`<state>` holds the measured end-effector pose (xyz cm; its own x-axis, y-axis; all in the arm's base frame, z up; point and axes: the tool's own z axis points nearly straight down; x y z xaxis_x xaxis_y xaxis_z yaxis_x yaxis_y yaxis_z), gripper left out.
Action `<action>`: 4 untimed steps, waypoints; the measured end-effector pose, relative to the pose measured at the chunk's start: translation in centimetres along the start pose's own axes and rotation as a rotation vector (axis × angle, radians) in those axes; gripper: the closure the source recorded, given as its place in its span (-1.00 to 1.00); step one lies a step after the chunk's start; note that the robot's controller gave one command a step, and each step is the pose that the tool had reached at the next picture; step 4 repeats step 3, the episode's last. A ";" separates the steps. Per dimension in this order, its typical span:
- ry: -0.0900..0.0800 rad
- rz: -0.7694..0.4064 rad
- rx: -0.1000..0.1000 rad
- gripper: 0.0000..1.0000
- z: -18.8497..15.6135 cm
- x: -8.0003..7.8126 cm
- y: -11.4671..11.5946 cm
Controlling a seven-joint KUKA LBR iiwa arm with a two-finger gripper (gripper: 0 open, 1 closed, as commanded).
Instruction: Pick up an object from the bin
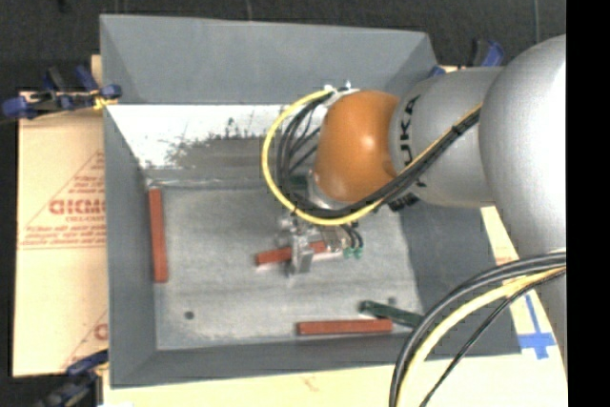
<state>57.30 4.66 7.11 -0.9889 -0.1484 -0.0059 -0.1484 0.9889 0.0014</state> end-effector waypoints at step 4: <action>0.003 -0.119 0.002 1.00 -33.6 0.6 0.6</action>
Offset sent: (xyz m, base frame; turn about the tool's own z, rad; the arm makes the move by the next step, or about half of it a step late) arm 0.0000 0.0000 0.0000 0.0000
